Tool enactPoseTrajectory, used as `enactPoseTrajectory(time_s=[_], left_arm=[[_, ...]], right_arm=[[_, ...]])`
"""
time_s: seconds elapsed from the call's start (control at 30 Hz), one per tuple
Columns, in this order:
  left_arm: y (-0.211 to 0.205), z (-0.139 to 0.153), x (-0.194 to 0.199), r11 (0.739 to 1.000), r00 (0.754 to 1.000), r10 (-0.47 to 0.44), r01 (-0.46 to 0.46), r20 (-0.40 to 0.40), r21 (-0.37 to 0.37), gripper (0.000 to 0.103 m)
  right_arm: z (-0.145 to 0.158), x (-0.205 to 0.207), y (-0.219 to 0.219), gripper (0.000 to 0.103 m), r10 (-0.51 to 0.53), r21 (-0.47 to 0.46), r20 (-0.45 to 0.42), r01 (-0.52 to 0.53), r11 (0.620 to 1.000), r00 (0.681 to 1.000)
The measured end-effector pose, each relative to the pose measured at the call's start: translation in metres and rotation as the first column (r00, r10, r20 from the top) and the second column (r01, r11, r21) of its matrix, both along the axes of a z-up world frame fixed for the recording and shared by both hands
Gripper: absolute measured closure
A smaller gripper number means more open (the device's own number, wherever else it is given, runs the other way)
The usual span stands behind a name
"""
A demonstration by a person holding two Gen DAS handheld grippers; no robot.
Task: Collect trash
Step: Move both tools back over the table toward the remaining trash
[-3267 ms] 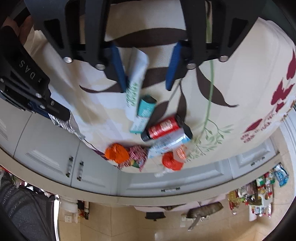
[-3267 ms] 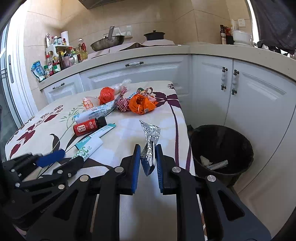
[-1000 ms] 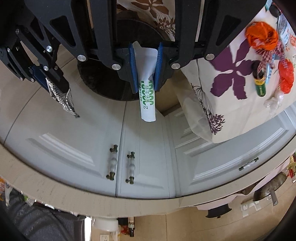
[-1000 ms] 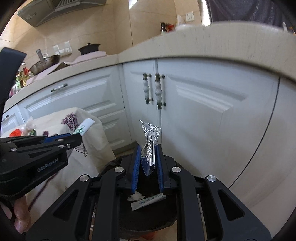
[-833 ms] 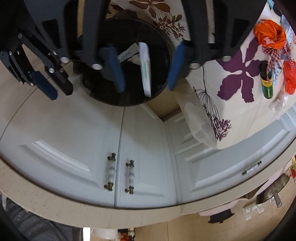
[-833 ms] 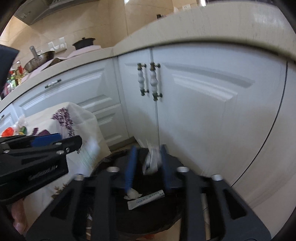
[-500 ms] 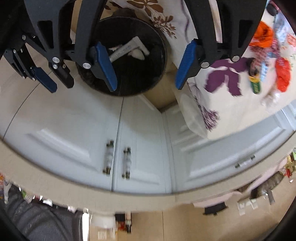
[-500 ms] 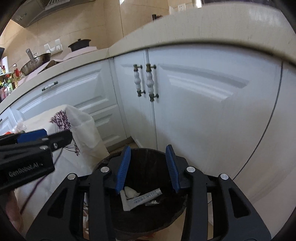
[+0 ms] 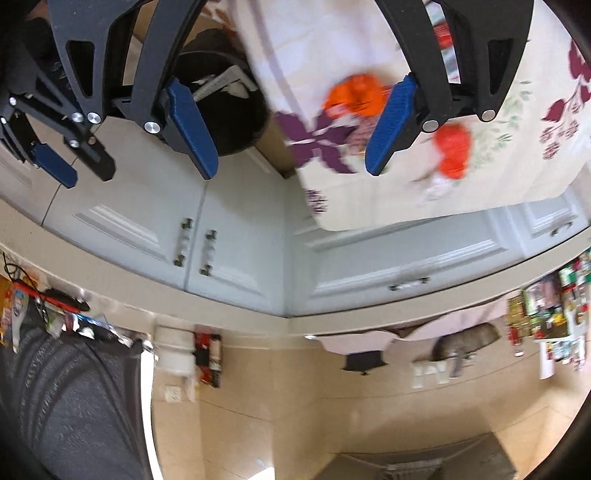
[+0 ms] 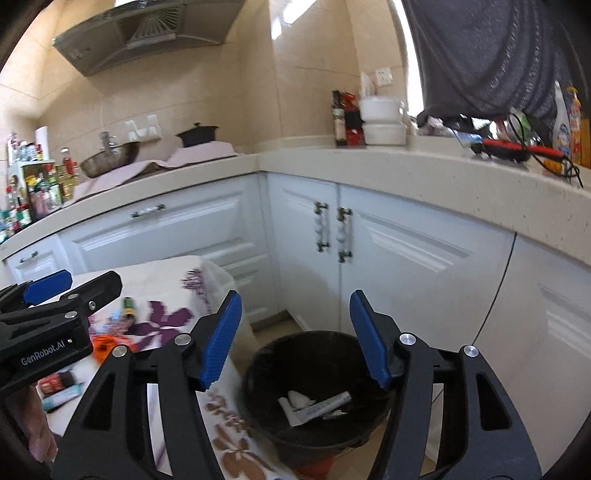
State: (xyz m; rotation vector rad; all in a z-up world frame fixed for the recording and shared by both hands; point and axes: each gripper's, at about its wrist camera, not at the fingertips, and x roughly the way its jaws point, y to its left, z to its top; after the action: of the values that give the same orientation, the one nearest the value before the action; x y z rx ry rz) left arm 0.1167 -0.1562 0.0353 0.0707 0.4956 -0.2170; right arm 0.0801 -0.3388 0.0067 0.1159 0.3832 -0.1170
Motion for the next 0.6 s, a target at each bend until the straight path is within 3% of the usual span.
enactPoseTrajectory(time_s=[0.27, 0.6], left_arm=[[0.067, 0.009, -0.033, 0.994, 0.993, 0.11, -0.11, 0.035, -0.004, 0.023], [0.132, 0.002, -0.058, 0.972, 0.972, 0.235, -0.235, 0.026, -0.01, 0.022]], right_arm=[[0.018, -0.025, 0.057, 0.039, 0.099, -0.018, 0.029, -0.099, 0.995, 0.995], [0.017, -0.041, 0.115, 0.039, 0.228, -0.041, 0.021, -0.227, 0.973, 0.974]])
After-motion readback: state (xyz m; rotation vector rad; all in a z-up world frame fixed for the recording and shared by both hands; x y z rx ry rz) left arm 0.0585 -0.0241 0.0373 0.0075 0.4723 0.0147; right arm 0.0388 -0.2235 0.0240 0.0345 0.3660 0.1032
